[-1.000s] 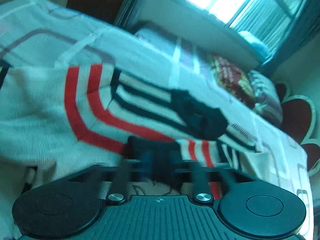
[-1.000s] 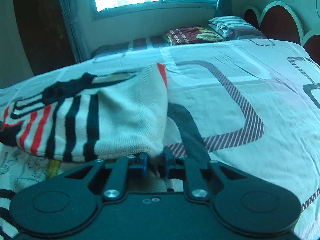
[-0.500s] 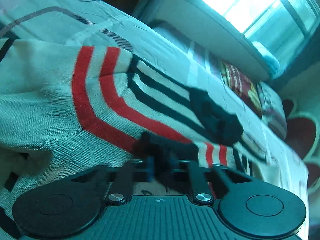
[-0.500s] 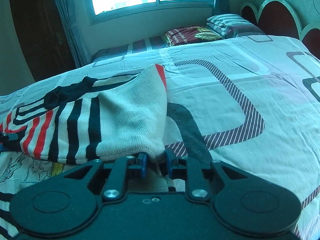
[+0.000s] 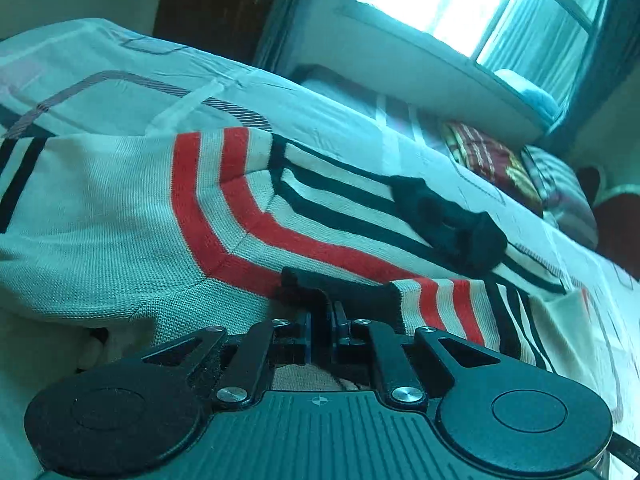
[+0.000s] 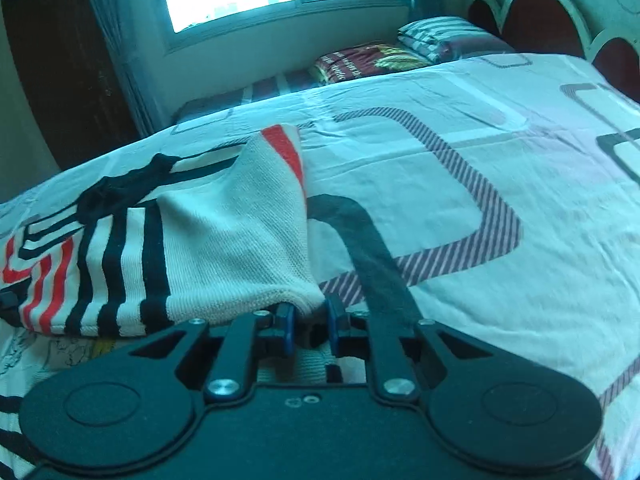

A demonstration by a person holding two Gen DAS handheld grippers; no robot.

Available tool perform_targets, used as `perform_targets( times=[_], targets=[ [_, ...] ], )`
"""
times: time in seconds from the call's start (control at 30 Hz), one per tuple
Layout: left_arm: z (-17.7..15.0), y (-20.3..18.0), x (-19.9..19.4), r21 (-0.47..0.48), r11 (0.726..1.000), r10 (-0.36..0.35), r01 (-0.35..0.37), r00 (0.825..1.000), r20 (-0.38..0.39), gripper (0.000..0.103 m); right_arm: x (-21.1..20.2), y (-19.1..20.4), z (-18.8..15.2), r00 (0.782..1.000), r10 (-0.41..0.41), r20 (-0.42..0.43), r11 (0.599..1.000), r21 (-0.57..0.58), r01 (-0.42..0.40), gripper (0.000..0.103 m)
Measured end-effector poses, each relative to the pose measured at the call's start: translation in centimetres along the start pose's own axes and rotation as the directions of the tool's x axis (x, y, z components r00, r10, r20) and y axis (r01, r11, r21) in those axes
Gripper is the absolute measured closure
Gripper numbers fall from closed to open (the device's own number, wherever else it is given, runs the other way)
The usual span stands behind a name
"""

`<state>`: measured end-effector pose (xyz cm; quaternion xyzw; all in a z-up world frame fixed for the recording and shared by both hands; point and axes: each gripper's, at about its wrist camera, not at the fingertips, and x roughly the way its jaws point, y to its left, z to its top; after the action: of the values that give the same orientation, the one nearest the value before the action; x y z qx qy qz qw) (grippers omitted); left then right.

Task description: Fold small clothes

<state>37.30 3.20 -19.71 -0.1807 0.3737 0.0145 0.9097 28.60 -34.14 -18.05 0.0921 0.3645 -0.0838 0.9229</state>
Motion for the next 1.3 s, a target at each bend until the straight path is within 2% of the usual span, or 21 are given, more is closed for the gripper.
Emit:
perform_targets(
  times=[0.1,0.17,0.23,0.33,0.47,0.57,0.63,0.67,0.77,0.83,0.87,0.9,0.93,0.97,1.03,1.07,1.13,1.2,1.3],
  targets=[
    [0.3,0.2,-2.4,0.015,1.000,0.006,-0.007,0.999,0.042,0.094,-0.9,0.2,0.0,1.000,0.010,-0.016,1.000,-0.027,-0.011,0.085],
    [0.8,0.6,-4.0,0.019,1.000,0.010,-0.011,0.996,0.084,0.094,-2.3,-0.5,-0.2,0.999,0.030,-0.012,0.999,0.016,-0.030,0.079],
    [1.4,0.4,-4.6,0.039,0.999,-0.005,0.001,0.995,0.097,0.094,-3.7,-1.2,-0.2,0.999,0.036,0.013,0.998,0.053,-0.037,0.077],
    [1.9,-0.9,-3.3,0.053,0.998,-0.033,0.030,0.998,0.054,0.094,-4.0,-0.2,0.9,0.997,0.057,0.060,0.998,0.027,-0.058,0.077],
    [1.5,-3.5,-0.7,0.087,0.995,-0.052,0.052,0.999,0.007,0.094,-1.6,3.1,2.9,0.993,0.097,0.061,0.994,-0.057,-0.094,0.078],
    [0.4,-3.5,1.4,0.106,0.994,-0.006,0.011,0.999,-0.047,0.095,0.5,4.7,3.1,0.997,0.073,0.037,0.987,-0.144,-0.067,0.081],
    [0.0,-2.7,1.4,0.140,0.990,-0.017,0.019,1.000,-0.018,0.095,2.0,4.4,2.1,1.000,0.027,-0.006,0.981,-0.194,-0.027,0.082],
    [0.1,-2.2,1.3,0.143,0.989,-0.036,0.039,0.999,-0.023,0.095,1.7,4.1,1.6,0.999,0.038,0.021,0.974,-0.225,-0.032,0.083],
    [0.8,-1.2,0.6,0.079,0.996,-0.038,0.042,0.998,-0.053,0.094,0.9,4.1,1.9,1.000,0.030,-0.001,0.977,-0.212,-0.030,0.083],
    [0.8,-1.3,-0.4,0.082,0.996,-0.024,0.027,0.999,-0.041,0.094,-0.1,4.7,2.3,0.997,0.073,0.010,0.981,-0.179,-0.070,0.076],
    [0.7,-1.3,-0.8,0.092,0.995,-0.023,0.026,0.999,-0.038,0.093,-0.5,5.5,2.5,0.994,0.107,0.022,0.977,-0.190,-0.101,0.076],
    [0.5,-1.3,-1.0,0.104,0.994,-0.022,0.026,0.999,-0.040,0.089,-0.7,6.6,2.5,0.991,0.128,0.027,0.970,-0.210,-0.120,0.076],
    [0.4,-1.3,-0.8,0.115,0.993,-0.020,0.025,0.999,-0.045,0.068,-0.6,7.7,2.4,0.989,0.148,0.024,0.964,-0.227,-0.139,0.076],
    [0.3,-1.3,-0.7,0.131,0.991,-0.022,0.028,0.999,-0.048,0.038,-0.2,8.8,2.3,0.986,0.166,0.011,0.958,-0.240,-0.159,0.077],
    [0.1,-1.5,-0.6,0.162,0.986,0.059,-0.049,0.997,-0.058,0.010,1.2,10.6,1.7,0.986,0.163,-0.045,0.947,-0.272,-0.169,0.078],
    [0.1,-1.3,-1.0,0.167,0.984,0.071,-0.061,0.996,-0.052,0.010,2.0,11.1,1.2,0.988,0.135,-0.080,0.945,-0.289,-0.152,0.077],
    [0.3,-0.3,-2.3,0.137,0.990,0.047,-0.042,0.998,-0.036,0.010,1.5,11.5,1.3,0.988,0.136,-0.067,0.945,-0.291,-0.150,0.075],
    [0.5,0.9,-3.6,0.100,0.994,0.047,-0.046,0.999,-0.011,0.010,0.8,11.6,1.8,0.980,0.186,-0.065,0.947,-0.255,-0.197,0.076],
    [1.0,3.3,-5.0,0.014,0.999,0.052,-0.052,0.998,-0.020,0.010,-0.3,13.1,2.0,0.973,0.225,-0.050,0.938,-0.258,-0.230,0.075]
  ],
)
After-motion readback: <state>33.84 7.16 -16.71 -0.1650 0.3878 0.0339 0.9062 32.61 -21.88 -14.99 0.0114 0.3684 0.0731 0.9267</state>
